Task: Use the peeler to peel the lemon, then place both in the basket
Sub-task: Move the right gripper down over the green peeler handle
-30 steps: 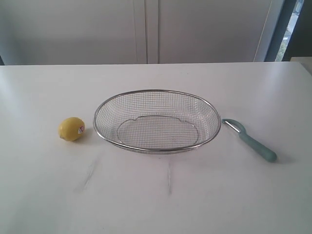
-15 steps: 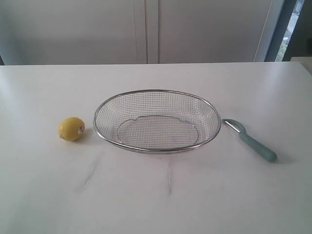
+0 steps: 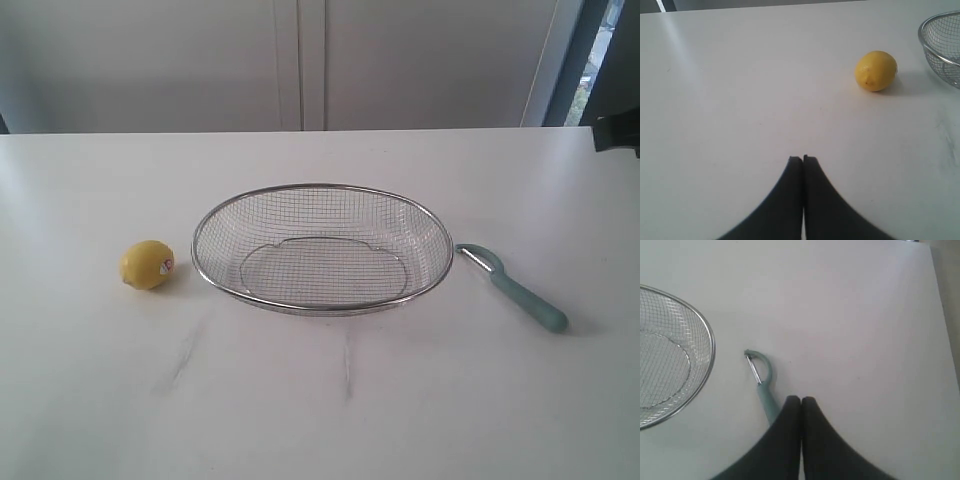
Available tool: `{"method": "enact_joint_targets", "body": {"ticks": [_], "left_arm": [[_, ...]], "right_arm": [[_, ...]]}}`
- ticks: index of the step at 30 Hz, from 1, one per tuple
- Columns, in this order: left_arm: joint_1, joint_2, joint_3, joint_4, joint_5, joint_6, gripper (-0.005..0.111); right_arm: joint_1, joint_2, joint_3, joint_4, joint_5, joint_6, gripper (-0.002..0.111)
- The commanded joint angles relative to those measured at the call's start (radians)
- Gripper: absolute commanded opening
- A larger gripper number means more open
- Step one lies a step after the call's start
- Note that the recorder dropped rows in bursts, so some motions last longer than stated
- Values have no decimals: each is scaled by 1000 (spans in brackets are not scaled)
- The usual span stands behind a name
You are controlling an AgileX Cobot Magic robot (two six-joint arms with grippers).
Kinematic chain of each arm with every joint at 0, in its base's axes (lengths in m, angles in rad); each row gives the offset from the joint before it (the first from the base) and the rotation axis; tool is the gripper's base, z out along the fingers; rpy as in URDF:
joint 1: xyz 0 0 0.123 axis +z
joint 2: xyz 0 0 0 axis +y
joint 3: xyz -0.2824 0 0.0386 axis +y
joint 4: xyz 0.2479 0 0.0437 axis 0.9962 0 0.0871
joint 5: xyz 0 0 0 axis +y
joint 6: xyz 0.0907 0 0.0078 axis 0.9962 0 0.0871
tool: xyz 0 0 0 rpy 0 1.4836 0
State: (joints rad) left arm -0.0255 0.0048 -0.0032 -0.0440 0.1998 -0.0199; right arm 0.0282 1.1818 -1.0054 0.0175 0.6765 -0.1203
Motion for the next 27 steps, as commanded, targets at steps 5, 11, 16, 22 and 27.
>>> {"method": "enact_joint_targets", "body": {"ticks": [5, 11, 16, 22, 27], "left_arm": [[2, -5, 3, -10, 4, -3, 0], [2, -5, 3, -10, 4, -3, 0], [2, -5, 3, -10, 4, -3, 0], [2, -5, 3, -10, 4, -3, 0], [2, -5, 3, -10, 4, -3, 0]], "right_arm": [[2, 100, -63, 0, 76, -62, 0], [2, 175, -119, 63, 149, -171, 0], [2, 224, -152, 84, 205, -238, 0], [2, 303, -225, 112, 328, -302, 0], [2, 364, -253, 123, 384, -333, 0]]}}
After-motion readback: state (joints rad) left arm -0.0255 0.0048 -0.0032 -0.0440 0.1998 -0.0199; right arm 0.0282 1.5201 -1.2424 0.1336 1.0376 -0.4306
